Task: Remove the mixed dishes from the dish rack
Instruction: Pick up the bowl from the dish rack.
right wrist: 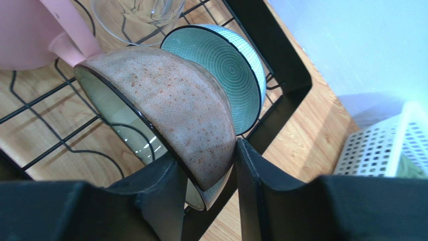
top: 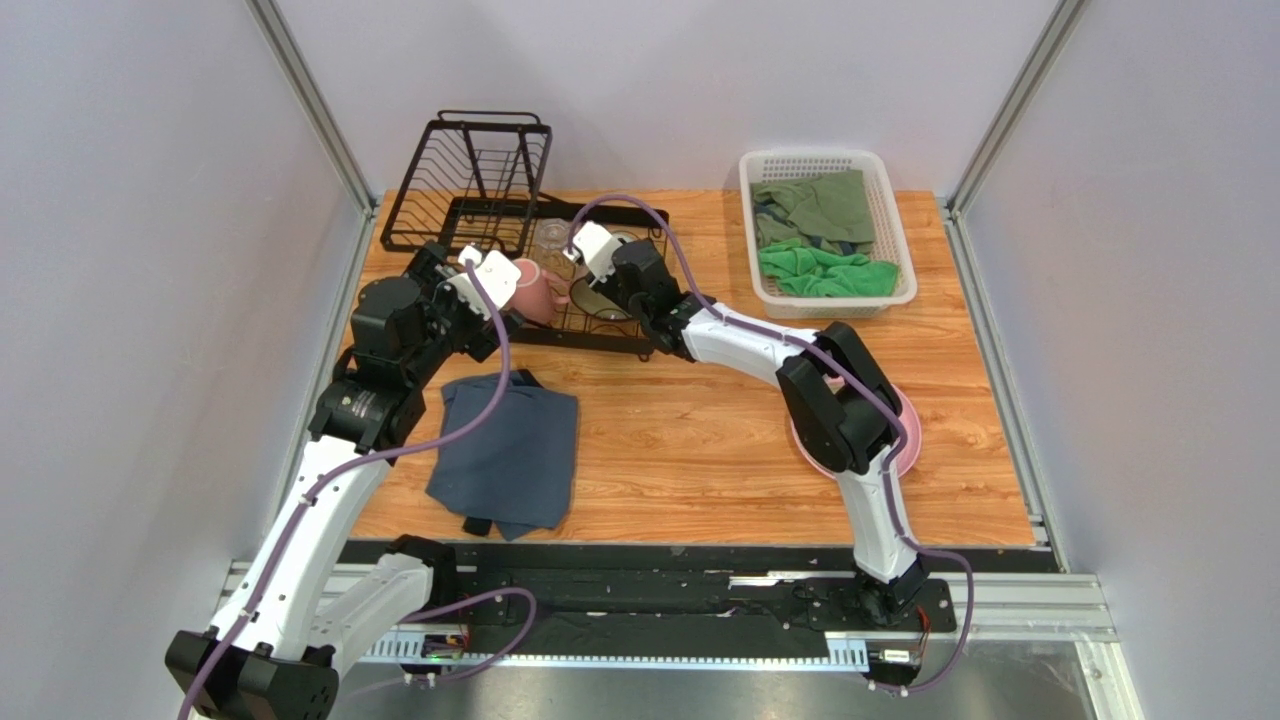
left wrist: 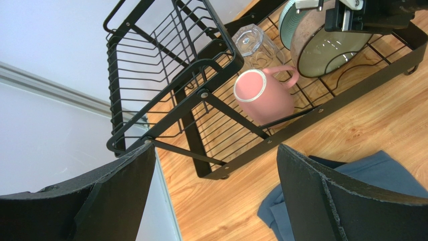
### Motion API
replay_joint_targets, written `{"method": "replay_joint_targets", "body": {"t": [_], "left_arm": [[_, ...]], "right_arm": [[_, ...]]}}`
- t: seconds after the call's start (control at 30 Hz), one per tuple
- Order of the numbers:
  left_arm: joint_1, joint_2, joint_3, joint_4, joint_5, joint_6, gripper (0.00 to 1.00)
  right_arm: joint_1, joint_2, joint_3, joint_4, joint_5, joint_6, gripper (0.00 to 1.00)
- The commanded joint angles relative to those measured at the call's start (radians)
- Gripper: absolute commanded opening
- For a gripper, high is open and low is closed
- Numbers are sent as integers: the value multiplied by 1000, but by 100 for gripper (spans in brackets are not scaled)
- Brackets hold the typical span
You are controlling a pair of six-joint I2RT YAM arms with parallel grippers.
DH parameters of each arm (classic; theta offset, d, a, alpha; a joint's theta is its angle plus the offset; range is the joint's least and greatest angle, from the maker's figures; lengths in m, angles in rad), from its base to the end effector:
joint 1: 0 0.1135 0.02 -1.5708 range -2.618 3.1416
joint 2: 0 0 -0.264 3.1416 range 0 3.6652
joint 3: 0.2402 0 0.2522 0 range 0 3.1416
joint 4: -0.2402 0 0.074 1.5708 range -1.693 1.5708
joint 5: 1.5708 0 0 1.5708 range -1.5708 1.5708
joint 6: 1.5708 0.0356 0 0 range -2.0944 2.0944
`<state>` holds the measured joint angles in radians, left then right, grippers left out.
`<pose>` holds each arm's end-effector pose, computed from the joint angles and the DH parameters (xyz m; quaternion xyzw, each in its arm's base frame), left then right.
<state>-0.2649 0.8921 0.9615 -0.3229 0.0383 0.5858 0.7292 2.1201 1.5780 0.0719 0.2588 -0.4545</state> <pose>0.1932 -0.0538 0.3684 0.3369 0.7154 0.0828 0.6065 0.3754 0.3232 0.2146 -0.4156 0.7391 -0.0380 0.5287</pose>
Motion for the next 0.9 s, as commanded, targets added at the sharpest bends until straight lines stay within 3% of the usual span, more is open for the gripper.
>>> {"method": "replay_joint_targets", "body": {"t": [0.0,0.6,0.73,0.87], "left_arm": [[4,-24,-9,45,-2,0,98],[4,-30,-37,62,-14,-15,98],[6,-33,-41,70,-18,-17,98],[4,-38,-49,76,-25,-23,98]], "right_arm": [[30,4,-10,137,79,-32,37],[108,47,-49,292,316,-116,12],[122,60,-50,336,371,-136,1],[131,77,-49,377,405,-164,0]]}}
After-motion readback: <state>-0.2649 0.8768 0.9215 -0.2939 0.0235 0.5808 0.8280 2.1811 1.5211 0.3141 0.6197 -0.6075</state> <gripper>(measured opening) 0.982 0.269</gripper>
